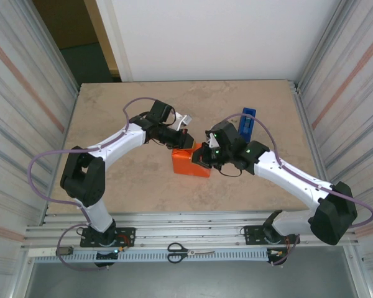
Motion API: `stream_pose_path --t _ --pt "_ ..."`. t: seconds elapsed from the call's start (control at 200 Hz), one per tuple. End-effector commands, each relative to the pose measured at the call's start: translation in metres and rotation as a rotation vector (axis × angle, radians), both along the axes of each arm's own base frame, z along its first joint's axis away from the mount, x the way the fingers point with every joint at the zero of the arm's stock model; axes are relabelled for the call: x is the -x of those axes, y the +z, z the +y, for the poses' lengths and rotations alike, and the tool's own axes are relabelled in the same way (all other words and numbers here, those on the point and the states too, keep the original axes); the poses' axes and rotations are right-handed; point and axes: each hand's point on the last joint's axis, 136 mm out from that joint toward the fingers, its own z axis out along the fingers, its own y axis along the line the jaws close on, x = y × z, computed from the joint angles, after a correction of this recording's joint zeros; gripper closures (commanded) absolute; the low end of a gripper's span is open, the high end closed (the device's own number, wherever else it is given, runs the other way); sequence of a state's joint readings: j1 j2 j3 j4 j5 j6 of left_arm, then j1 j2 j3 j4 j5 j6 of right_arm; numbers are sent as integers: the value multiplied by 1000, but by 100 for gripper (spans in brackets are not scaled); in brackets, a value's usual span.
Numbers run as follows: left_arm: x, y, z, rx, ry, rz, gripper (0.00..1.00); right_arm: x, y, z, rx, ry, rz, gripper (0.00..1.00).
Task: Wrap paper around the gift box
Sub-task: Stick the wrapping paper to the gift box.
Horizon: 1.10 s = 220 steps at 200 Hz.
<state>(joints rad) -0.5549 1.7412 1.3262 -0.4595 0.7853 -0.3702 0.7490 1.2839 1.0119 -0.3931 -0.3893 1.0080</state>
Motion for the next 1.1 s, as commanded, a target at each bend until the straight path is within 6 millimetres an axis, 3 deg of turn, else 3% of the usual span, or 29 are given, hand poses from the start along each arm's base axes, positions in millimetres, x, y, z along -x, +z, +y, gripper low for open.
stream_pose_path --t 0.0,0.261,0.446,0.551,0.651,0.787,0.852,0.932,1.097 --pt "31 -56 8 -134 -23 160 100 -12 15 7 -27 -9 -85 100" --pt "32 -56 9 -133 -24 164 100 -38 -4 14 4 -55 -123 100" --pt "32 -53 9 -128 -26 160 100 -23 -54 -2 92 -64 -12 100" --pt "32 -51 8 -125 -26 156 100 -10 -66 -8 89 -72 33 100" --pt "32 -51 8 -125 -25 156 100 -10 -51 -9 44 -73 21 100" --pt "32 -52 9 -128 -25 159 100 -17 4 7 -99 -26 -44 100" --pt "32 -53 9 -130 -26 157 100 -20 19 10 -120 -16 -68 100" --pt "32 -53 8 -129 -24 159 100 -26 15 7 -109 -33 -57 100" --pt "31 -53 7 -122 -24 161 100 -36 -16 4 -55 -68 -20 100"
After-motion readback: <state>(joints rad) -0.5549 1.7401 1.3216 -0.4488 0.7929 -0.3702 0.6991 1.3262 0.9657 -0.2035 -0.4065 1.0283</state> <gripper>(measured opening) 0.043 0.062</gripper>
